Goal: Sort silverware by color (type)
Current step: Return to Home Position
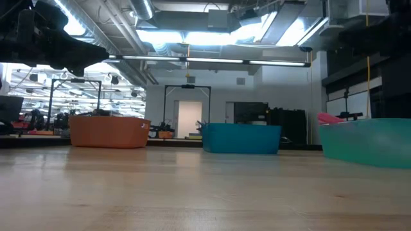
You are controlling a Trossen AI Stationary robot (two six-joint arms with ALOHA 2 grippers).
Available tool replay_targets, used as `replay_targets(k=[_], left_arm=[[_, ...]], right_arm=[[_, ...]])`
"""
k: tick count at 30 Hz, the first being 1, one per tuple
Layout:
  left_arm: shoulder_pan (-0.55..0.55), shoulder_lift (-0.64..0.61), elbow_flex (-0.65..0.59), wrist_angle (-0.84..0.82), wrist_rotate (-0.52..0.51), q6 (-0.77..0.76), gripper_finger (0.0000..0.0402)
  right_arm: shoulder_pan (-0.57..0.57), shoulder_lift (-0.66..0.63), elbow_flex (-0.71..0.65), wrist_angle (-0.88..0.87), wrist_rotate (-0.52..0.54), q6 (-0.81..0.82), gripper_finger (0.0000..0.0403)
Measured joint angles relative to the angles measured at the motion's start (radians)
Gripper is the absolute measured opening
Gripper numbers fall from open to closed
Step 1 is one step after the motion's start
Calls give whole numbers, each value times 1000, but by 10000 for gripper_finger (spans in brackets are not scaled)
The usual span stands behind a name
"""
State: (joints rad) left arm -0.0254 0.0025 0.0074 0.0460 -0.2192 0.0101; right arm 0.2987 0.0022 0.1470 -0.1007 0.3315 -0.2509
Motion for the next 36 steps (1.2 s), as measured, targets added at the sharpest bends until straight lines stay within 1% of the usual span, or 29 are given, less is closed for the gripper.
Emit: replay_targets(k=[3, 5, 10, 14, 17, 19, 25, 34, 36], left_arm=[[0, 0, 0, 0, 0, 0, 84], [0, 0, 0, 0, 0, 0, 84], [0, 0, 0, 0, 0, 0, 84], [0, 0, 0, 0, 0, 0, 84], [0, 0, 0, 0, 0, 0, 84], [0, 0, 0, 0, 0, 0, 84], [0, 0, 0, 0, 0, 0, 84], [0, 0, 0, 0, 0, 0, 84], [0, 0, 0, 0, 0, 0, 84]], right_arm=[[-35, 1, -21, 5, -8, 13, 3], [-72, 0, -45, 71, -39, 17, 3], [-189, 1, -138, 193, -184, 57, 3], [-290, 1, -139, 129, -280, 132, 3], [-351, 1, -139, 122, -368, 143, 3], [-382, 1, -139, 128, -405, 145, 3], [-423, 1, -139, 130, -421, 168, 3], [-424, 2, -139, 129, -420, 191, 3], [-424, 2, -139, 125, -397, 223, 3]])
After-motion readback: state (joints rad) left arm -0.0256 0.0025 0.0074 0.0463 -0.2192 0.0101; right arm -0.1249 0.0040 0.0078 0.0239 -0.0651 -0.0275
